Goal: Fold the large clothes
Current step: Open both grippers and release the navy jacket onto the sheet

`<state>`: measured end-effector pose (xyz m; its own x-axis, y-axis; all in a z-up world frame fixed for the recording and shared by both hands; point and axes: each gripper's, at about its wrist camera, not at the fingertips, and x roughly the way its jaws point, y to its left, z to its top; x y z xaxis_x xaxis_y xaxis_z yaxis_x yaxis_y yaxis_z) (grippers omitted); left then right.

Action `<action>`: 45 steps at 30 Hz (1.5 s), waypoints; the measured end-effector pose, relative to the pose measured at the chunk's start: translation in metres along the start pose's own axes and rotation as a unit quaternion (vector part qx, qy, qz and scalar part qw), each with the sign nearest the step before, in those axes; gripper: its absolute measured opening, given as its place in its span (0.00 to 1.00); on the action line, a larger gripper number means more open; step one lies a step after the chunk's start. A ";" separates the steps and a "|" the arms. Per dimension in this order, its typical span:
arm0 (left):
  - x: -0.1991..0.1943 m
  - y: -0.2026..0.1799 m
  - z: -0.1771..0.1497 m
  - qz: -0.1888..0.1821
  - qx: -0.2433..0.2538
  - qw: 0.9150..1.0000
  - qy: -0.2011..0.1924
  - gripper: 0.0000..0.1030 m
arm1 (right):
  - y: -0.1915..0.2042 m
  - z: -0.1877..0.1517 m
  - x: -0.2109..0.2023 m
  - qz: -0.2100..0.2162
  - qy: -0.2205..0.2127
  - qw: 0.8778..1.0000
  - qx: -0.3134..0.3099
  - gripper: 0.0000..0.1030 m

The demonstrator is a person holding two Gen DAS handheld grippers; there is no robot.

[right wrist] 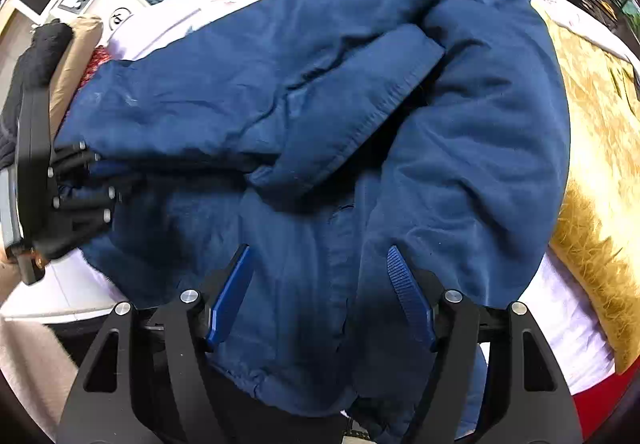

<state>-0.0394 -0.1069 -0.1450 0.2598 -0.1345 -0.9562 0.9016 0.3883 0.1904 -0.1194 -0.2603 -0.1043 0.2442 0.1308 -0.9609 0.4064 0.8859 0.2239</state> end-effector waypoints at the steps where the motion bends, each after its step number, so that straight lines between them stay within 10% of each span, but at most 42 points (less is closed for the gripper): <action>1: 0.001 0.013 0.012 0.010 -0.014 1.000 -0.004 0.18 | 0.000 0.001 0.001 -0.002 -0.001 1.000 -0.007 0.68; 9: 0.000 0.161 0.129 0.075 -0.169 0.981 -0.050 0.16 | 0.007 0.023 0.013 -0.016 -0.016 0.999 -0.024 0.68; 17: 0.054 0.260 0.173 0.048 -0.283 0.958 0.024 0.26 | 0.004 0.071 0.014 -0.021 -0.061 0.998 -0.012 0.68; 19: 0.049 0.266 0.169 0.012 -0.302 0.953 0.005 0.57 | 0.000 0.088 0.015 -0.017 -0.067 0.998 -0.008 0.68; 25: 0.021 0.243 0.136 0.004 -0.282 0.958 -0.045 0.84 | -0.021 0.141 0.035 -0.030 -0.075 0.997 0.010 0.68; 31: 0.021 0.195 0.078 0.069 -0.220 0.972 -0.035 0.85 | -0.049 0.211 0.062 -0.056 -0.081 0.993 0.058 0.68; 39: 0.048 0.206 0.016 0.079 -0.305 0.948 0.030 0.85 | -0.078 0.265 0.115 -0.112 -0.017 0.988 0.102 0.73; 45: 0.026 0.193 0.002 0.077 -0.307 0.949 0.012 0.85 | -0.046 0.241 0.064 -0.099 -0.103 0.988 0.067 0.73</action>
<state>0.1423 -0.0373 -0.1327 0.3585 -0.0152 -0.9334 0.4806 0.8602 0.1706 0.0895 -0.3995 -0.1366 0.3165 -0.1441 -0.9376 0.5735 0.8164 0.0682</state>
